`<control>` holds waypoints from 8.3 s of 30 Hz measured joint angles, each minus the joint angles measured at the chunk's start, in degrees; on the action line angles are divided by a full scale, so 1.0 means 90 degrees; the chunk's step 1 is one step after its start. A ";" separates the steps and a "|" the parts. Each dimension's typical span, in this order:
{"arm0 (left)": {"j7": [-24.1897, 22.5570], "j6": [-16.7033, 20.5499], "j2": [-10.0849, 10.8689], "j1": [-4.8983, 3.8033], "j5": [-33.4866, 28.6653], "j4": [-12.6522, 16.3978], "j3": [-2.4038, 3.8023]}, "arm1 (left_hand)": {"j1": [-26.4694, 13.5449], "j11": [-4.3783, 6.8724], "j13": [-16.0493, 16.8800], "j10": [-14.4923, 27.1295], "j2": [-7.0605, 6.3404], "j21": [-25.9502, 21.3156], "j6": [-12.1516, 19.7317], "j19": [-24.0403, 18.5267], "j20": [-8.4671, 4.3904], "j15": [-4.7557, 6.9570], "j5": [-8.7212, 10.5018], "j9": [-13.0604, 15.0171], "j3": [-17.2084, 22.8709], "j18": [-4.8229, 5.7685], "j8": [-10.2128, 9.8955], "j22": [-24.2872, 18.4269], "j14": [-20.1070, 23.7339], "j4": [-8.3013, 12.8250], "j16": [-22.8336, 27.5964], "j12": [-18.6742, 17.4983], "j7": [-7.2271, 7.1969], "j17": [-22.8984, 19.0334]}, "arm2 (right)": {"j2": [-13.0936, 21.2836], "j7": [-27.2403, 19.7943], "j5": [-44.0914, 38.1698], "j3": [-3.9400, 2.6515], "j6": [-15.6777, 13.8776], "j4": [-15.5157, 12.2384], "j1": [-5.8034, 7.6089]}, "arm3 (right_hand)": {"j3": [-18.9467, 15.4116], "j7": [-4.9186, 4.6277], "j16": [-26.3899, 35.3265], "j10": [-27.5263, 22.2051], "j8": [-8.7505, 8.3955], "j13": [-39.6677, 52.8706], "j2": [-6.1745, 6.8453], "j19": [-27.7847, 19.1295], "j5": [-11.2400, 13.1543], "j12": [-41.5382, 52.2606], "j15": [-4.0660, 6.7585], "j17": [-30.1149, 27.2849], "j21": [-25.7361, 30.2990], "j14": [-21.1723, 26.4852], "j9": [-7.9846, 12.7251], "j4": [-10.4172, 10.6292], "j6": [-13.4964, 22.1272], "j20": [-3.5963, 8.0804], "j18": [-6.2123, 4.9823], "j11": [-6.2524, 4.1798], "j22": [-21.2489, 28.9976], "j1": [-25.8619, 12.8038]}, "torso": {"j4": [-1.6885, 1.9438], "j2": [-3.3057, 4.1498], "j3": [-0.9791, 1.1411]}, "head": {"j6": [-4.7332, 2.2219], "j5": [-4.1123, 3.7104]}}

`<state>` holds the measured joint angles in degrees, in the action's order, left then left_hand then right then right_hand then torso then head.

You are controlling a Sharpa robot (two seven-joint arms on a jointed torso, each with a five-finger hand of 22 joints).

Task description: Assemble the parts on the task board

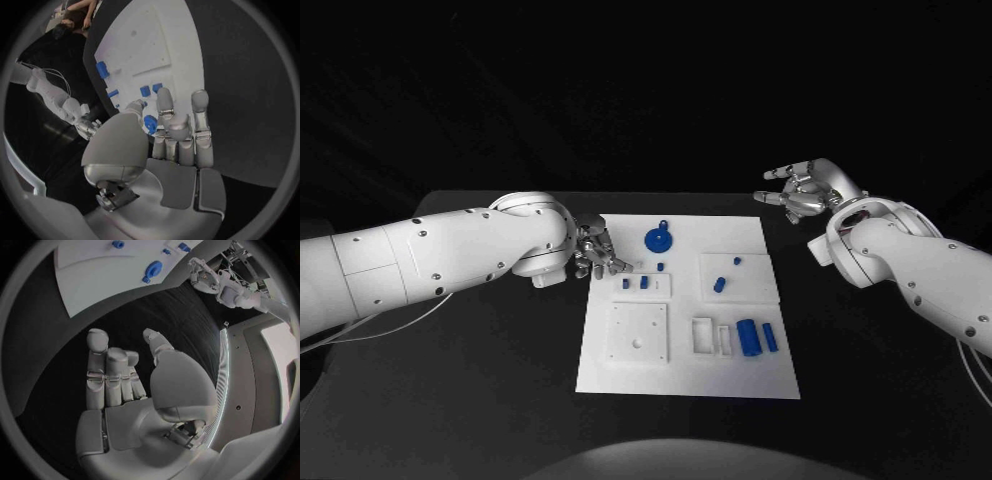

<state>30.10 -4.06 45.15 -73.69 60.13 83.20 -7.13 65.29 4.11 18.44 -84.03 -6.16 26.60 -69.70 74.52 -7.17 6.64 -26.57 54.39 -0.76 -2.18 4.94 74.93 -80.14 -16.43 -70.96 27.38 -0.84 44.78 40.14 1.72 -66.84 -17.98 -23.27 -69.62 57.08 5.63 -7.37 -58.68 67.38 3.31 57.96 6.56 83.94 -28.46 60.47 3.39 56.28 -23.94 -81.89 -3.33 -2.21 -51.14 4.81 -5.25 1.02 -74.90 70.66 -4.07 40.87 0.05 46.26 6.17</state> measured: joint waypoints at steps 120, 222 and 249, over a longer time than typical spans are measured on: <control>-0.1004 -0.0033 -0.0086 0.0175 -0.1209 -0.0407 -0.0180 | 0.0201 -0.0126 0.0042 0.0012 0.1426 -0.0001 0.0353 -0.0205 -0.0023 -0.0024 -0.1379 -0.0587 0.0387 -0.0001 -0.0086 -0.0003 0.0366 0.1670 0.0095 -0.0170 0.0194 -0.0721 | -0.0101 0.0012 0.0006 -0.0003 0.0030 0.0068 -0.0027 | 0.0038 0.0000 0.0000 0.0000 0.0000 0.0008 -0.0026 0.0000 -0.0204 0.0000 0.0000 0.0001 0.0000 0.0000 0.0000 -0.0038 0.0000 0.0000 0.0000 0.0000 -0.0001 -0.0026 | 0.0010 -0.0010 -0.0001 | 0.0026 -0.0090; -0.3863 -0.3115 0.0165 0.0164 -0.3879 -0.0745 0.0003 | 0.0100 -0.0150 0.0111 0.0353 0.1624 0.0050 0.0366 -0.0443 -0.0011 -0.0048 -0.1207 -0.0766 0.0316 0.0000 -0.0148 0.0002 0.0730 0.2022 -0.0226 0.0129 0.0207 -0.0930 | -0.0090 -0.1361 -0.1832 0.0407 0.1105 -0.2462 -0.0465 | -0.0103 0.0218 0.0000 0.0115 0.0000 0.0224 -0.0664 -0.0001 0.0228 0.0050 0.0068 0.0113 -0.0296 -0.0021 -0.0037 -0.1546 -0.1248 0.0047 0.0012 -0.0136 0.0000 -0.0161 | 0.0007 -0.0007 -0.0003 | -0.0300 -0.0010; -0.3849 -0.3138 0.0153 0.0166 -0.3831 -0.0746 0.0000 | 0.0090 -0.0152 0.0110 0.0351 0.1614 0.0050 0.0366 -0.0466 0.0012 -0.0069 -0.1181 -0.0781 0.0316 0.0000 -0.0135 0.0000 0.0750 0.2022 -0.0251 0.0168 0.0206 -0.0936 | -0.0128 -0.1349 -0.1812 0.0423 0.1160 -0.2368 -0.0463 | 0.0072 0.0329 0.0000 0.0112 0.0038 0.0262 -0.0848 0.0000 0.0598 0.0050 0.0089 0.0128 -0.0320 -0.0043 -0.0088 -0.1528 -0.1639 0.0092 0.0011 -0.0185 0.0000 -0.0176 | 0.0004 -0.0007 -0.0001 | -0.0250 -0.0009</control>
<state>-4.54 -32.30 46.53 -72.20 25.66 76.48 -7.13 66.10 2.74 19.43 -80.87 8.36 27.05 -66.41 70.33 -7.06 6.02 -37.20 47.36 2.09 -2.18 3.72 74.93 -73.39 1.77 -73.23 28.89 1.02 36.36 38.99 -10.42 -83.15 -14.18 -12.83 -90.93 52.91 6.28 -4.40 -58.68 68.39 3.64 60.33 -1.07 83.93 -23.08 60.91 4.19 57.43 -26.82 -82.28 -4.12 -15.96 -65.89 5.63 -5.16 -0.64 -74.90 69.07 -4.04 40.81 0.05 44.01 6.10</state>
